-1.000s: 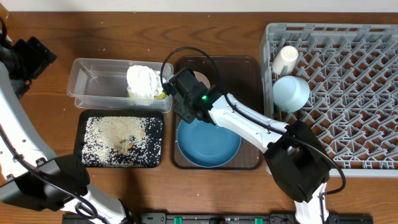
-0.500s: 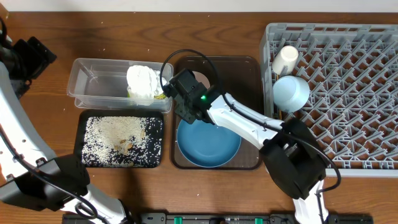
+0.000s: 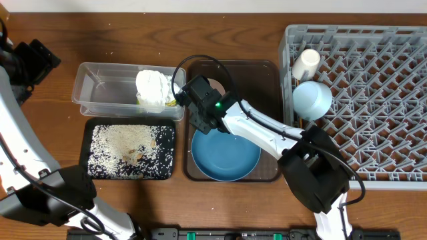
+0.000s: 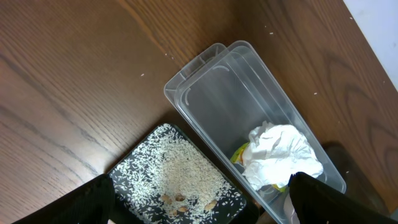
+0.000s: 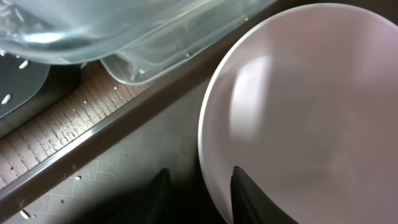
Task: Sort waste into correct bins and load items into the dishwasher rack
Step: 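Grasp the pink bowl rim with the right gripper and lift it, then carry the pink bowl to the front of the grey rack and lower it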
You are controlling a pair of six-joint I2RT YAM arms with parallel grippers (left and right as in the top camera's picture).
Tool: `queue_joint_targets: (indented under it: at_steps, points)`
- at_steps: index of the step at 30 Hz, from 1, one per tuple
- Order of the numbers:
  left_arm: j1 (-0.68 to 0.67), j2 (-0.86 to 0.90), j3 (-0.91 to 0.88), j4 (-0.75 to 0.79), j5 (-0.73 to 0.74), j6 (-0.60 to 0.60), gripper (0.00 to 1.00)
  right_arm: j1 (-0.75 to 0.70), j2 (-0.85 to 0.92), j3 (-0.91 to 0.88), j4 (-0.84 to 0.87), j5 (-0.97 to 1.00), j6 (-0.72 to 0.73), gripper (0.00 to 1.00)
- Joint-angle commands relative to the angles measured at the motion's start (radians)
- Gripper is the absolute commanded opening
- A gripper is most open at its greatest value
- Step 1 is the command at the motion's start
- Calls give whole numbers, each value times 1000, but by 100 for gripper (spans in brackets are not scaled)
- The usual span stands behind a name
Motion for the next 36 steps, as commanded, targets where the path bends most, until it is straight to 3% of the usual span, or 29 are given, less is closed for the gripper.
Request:
queue_joint_targets:
  at_steps: [1, 7, 9, 25, 31, 36]
  points:
    - [5, 7, 5, -3, -6, -2, 92, -10, 18, 3, -4, 14, -18, 28]
    - [5, 7, 5, -3, -6, -2, 92, -10, 18, 3, 8, 17, -18, 18]
    - [5, 7, 5, -3, -6, -2, 92, -10, 18, 4, 16, 17, -18, 2]
    - [5, 7, 5, -3, -6, -2, 92, -62, -55, 14, 19, 1, 46, 1]
    - [5, 7, 5, -3, -6, -2, 92, -160, -247, 20, -55, -206, 138, 1]
    - [5, 7, 5, -3, -6, -2, 92, -309, -459, 20, -233, -462, 174, 1]
